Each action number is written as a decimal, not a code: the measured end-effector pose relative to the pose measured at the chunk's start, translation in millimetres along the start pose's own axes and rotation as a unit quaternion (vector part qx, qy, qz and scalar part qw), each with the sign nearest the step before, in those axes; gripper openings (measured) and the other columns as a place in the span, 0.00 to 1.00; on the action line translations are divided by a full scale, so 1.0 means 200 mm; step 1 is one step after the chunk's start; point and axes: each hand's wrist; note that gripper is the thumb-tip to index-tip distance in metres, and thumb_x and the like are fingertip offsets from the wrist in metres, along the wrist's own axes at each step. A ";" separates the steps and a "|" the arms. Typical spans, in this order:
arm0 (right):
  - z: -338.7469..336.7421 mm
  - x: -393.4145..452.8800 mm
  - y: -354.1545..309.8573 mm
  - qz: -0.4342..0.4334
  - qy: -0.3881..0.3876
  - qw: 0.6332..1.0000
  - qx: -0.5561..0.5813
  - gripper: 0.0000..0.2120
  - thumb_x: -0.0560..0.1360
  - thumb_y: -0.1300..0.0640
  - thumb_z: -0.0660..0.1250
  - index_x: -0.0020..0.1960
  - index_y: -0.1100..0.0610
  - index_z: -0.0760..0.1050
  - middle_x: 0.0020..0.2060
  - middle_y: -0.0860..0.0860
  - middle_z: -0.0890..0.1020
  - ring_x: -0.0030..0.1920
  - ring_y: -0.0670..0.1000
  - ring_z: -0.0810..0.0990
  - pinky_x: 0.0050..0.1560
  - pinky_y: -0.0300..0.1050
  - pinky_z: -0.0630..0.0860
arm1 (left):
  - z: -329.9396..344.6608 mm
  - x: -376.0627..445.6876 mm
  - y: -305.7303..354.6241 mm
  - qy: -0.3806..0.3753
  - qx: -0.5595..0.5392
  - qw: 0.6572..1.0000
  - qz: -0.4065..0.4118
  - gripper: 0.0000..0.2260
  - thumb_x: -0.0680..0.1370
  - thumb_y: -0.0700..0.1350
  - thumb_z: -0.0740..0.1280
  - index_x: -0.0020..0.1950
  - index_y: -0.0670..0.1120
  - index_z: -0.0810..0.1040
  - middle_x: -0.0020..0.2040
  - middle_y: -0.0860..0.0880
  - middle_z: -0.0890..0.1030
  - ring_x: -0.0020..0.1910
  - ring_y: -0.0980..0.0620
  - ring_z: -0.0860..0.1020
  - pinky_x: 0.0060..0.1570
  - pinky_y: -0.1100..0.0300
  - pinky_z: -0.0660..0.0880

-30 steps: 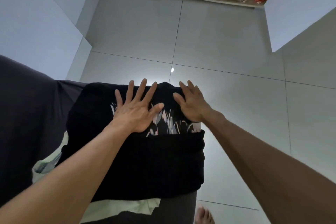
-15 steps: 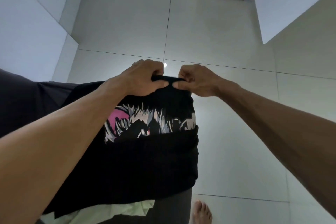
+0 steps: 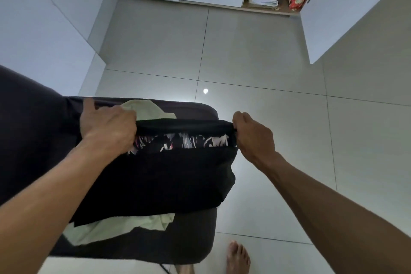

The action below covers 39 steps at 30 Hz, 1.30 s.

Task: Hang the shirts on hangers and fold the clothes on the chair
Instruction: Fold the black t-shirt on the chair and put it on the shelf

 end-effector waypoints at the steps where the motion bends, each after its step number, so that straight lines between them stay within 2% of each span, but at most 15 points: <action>1: 0.02 -0.06 0.00 0.015 -0.009 1.000 -0.001 0.07 0.77 0.65 0.62 0.50 0.56 0.67 0.40 0.50 0.71 0.31 0.53 0.69 0.30 0.45 0.66 | 0.04 -0.06 0.00 -0.006 0.002 1.000 -0.011 0.09 0.75 0.44 0.63 0.52 0.55 0.75 0.35 0.56 0.72 0.39 0.51 0.77 0.67 0.45 0.57; 4: 0.07 -0.20 -0.02 0.041 -0.079 0.996 -0.030 0.10 0.78 0.64 0.63 0.58 0.57 0.70 0.50 0.52 0.77 0.43 0.55 0.77 0.36 0.45 0.66 | 0.17 -0.23 0.02 -0.035 -0.009 0.999 -0.020 0.06 0.76 0.45 0.60 0.47 0.56 0.73 0.37 0.57 0.75 0.39 0.52 0.78 0.66 0.46 0.60; 7: 0.11 -0.26 -0.10 0.050 -0.072 0.996 -0.022 0.14 0.76 0.67 0.61 0.60 0.58 0.71 0.54 0.54 0.78 0.53 0.58 0.77 0.38 0.47 0.66 | 0.29 -0.32 0.04 -0.030 -0.032 0.999 -0.022 0.05 0.75 0.48 0.63 0.48 0.58 0.75 0.35 0.57 0.75 0.35 0.54 0.76 0.55 0.53 0.64; 10: 0.13 -0.28 -0.15 0.053 -0.064 0.996 0.039 0.11 0.78 0.67 0.60 0.58 0.58 0.70 0.52 0.55 0.76 0.49 0.56 0.75 0.38 0.45 0.66 | 0.33 -0.37 0.04 -0.014 -0.062 0.998 -0.029 0.05 0.74 0.50 0.66 0.49 0.58 0.75 0.33 0.56 0.74 0.35 0.53 0.77 0.47 0.56 0.67; 12: 0.13 -0.28 -0.14 0.075 -0.021 0.994 0.075 0.07 0.77 0.67 0.60 0.52 0.58 0.70 0.50 0.56 0.74 0.42 0.55 0.71 0.34 0.43 0.64 | 0.33 -0.41 0.03 0.017 -0.091 0.995 -0.042 0.04 0.74 0.47 0.67 0.47 0.55 0.75 0.33 0.55 0.74 0.32 0.52 0.74 0.37 0.57 0.67; 14: 0.15 -0.30 -0.08 0.105 0.008 0.991 0.087 0.09 0.75 0.70 0.63 0.48 0.57 0.67 0.48 0.57 0.72 0.37 0.54 0.69 0.30 0.40 0.58 | 0.34 -0.44 0.02 0.045 -0.126 0.990 -0.055 0.04 0.74 0.43 0.67 0.44 0.52 0.74 0.33 0.54 0.74 0.31 0.52 0.73 0.32 0.57 0.66; 15: 0.15 -0.32 -0.06 0.111 -0.017 0.991 0.071 0.10 0.75 0.70 0.64 0.48 0.57 0.66 0.49 0.56 0.72 0.36 0.54 0.70 0.29 0.40 0.58 | 0.35 -0.45 0.01 0.047 -0.133 0.989 -0.053 0.05 0.74 0.43 0.67 0.45 0.52 0.75 0.34 0.55 0.74 0.32 0.52 0.72 0.32 0.57 0.65; 18: 0.15 -0.39 -0.07 0.117 -0.140 0.983 -0.008 0.15 0.73 0.68 0.67 0.56 0.57 0.67 0.57 0.55 0.73 0.45 0.55 0.75 0.32 0.44 0.66 | 0.40 -0.49 0.00 0.010 -0.137 0.990 -0.037 0.08 0.74 0.44 0.68 0.51 0.54 0.78 0.40 0.56 0.74 0.35 0.53 0.71 0.32 0.58 0.66; 21: 0.13 -0.40 -0.15 0.100 -0.143 0.984 -0.032 0.22 0.73 0.63 0.70 0.64 0.56 0.67 0.60 0.54 0.73 0.58 0.57 0.73 0.43 0.47 0.75 | 0.43 -0.50 0.02 -0.023 -0.143 0.989 -0.030 0.15 0.74 0.47 0.69 0.59 0.56 0.77 0.46 0.57 0.71 0.37 0.54 0.72 0.32 0.58 0.67; 23: 0.13 -0.39 -0.25 0.052 -0.103 0.993 0.017 0.21 0.70 0.61 0.71 0.60 0.55 0.68 0.57 0.53 0.74 0.54 0.55 0.73 0.47 0.47 0.76 | 0.44 -0.51 0.04 -0.030 -0.151 0.988 -0.026 0.16 0.73 0.48 0.71 0.60 0.55 0.77 0.48 0.56 0.70 0.39 0.54 0.74 0.32 0.59 0.68; 27: 0.13 -0.37 -0.54 -0.110 -0.030 0.988 0.100 0.18 0.64 0.60 0.67 0.54 0.53 0.72 0.49 0.49 0.75 0.45 0.50 0.72 0.43 0.45 0.75 | 0.47 -0.57 0.01 -0.028 -0.181 0.983 -0.026 0.18 0.72 0.47 0.72 0.61 0.55 0.78 0.50 0.56 0.73 0.49 0.54 0.76 0.37 0.58 0.70; 30: 0.11 -0.35 -0.74 -0.198 -0.091 0.974 0.058 0.22 0.66 0.56 0.66 0.60 0.50 0.72 0.51 0.48 0.74 0.48 0.51 0.74 0.46 0.46 0.74 | 0.49 -0.60 -0.03 -0.036 -0.202 0.978 -0.039 0.15 0.72 0.46 0.71 0.58 0.56 0.77 0.49 0.56 0.77 0.49 0.51 0.79 0.39 0.57 0.72; 35: 0.08 -0.30 -0.84 -0.183 -0.196 0.963 -0.006 0.27 0.72 0.46 0.62 0.70 0.45 0.64 0.59 0.46 0.71 0.58 0.51 0.71 0.54 0.47 0.70 | 0.53 -0.62 -0.05 -0.089 -0.234 0.968 -0.015 0.13 0.74 0.44 0.68 0.57 0.53 0.78 0.47 0.52 0.80 0.47 0.49 0.81 0.47 0.54 0.78; 37: 0.05 -0.26 -0.88 -0.175 -0.216 0.960 -0.010 0.26 0.72 0.43 0.59 0.69 0.44 0.65 0.59 0.45 0.72 0.58 0.50 0.71 0.56 0.47 0.69 | 0.53 -0.62 -0.09 -0.135 -0.263 0.955 -0.004 0.15 0.70 0.54 0.71 0.55 0.53 0.78 0.45 0.53 0.81 0.45 0.50 0.81 0.49 0.52 0.79; 39: 0.03 -0.21 -0.91 -0.168 -0.206 0.964 0.002 0.23 0.72 0.42 0.57 0.67 0.44 0.68 0.57 0.44 0.72 0.57 0.48 0.72 0.55 0.46 0.70 | 0.52 -0.60 -0.14 -0.167 -0.337 0.926 -0.024 0.25 0.64 0.71 0.66 0.49 0.53 0.77 0.41 0.54 0.81 0.42 0.52 0.80 0.49 0.51 0.78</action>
Point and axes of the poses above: each hand's wrist, its own x-axis towards the middle knuckle, its own z-axis out of the palm, y = z × x
